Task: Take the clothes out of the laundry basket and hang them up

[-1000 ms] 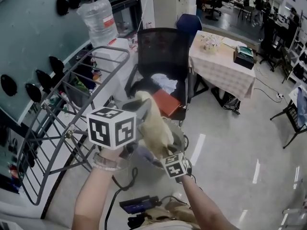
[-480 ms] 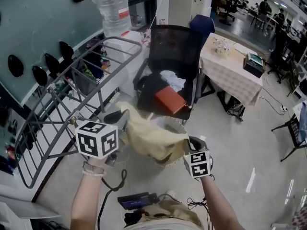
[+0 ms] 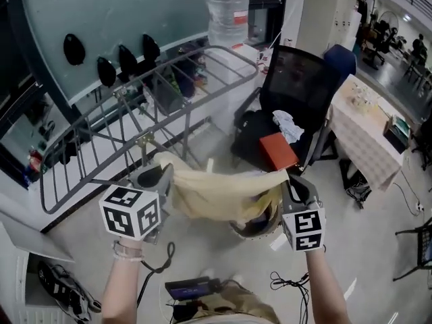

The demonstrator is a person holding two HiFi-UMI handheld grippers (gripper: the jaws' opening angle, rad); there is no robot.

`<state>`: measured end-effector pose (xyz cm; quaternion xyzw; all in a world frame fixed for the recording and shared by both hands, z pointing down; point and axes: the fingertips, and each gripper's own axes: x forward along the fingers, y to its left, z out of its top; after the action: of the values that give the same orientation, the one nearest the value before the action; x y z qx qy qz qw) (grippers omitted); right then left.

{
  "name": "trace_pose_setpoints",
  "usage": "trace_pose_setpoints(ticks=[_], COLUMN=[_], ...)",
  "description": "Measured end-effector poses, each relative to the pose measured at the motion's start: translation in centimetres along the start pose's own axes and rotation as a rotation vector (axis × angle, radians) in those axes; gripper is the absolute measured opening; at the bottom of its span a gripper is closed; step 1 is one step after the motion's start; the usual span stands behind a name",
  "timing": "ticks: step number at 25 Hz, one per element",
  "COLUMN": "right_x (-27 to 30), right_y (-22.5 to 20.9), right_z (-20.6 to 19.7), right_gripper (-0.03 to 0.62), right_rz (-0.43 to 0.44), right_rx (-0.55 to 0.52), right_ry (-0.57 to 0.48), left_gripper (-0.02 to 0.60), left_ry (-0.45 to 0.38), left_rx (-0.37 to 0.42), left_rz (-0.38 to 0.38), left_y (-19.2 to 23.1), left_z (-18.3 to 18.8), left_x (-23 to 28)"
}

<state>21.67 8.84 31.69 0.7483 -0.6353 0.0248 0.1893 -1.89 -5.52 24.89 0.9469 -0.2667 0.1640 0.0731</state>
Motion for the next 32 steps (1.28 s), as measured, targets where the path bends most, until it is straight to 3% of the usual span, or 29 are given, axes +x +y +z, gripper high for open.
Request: trace_pose_setpoints(ticks=[5, 18, 23, 32], right_x=[2.0, 6.3, 7.6, 7.9], right_y=[4.9, 22.1, 28.8, 37.7], right_z=[5.3, 17.1, 20.8, 26.0], right_gripper=[0.025, 0.025, 0.025, 0.025], right_rz=[0.141, 0.356, 0.398, 0.410], right_rx=[-0.084, -0.192, -0.209, -0.214], right_ry=[-0.097, -0.280, -0.331, -0.385], left_gripper=[0.014, 0.014, 0.014, 0.014], left_ry=[-0.029, -0.105, -0.130, -0.169], left_rx=[-0.019, -0.039, -0.017, -0.012], left_rz=[0.178, 0.476, 0.547, 0.586], left_y=[3.9, 16.3, 21.2, 28.3], left_z=[-0.8, -2.1, -2.7, -3.7], left_x=[-6.7, -23.0, -28.4, -35.2])
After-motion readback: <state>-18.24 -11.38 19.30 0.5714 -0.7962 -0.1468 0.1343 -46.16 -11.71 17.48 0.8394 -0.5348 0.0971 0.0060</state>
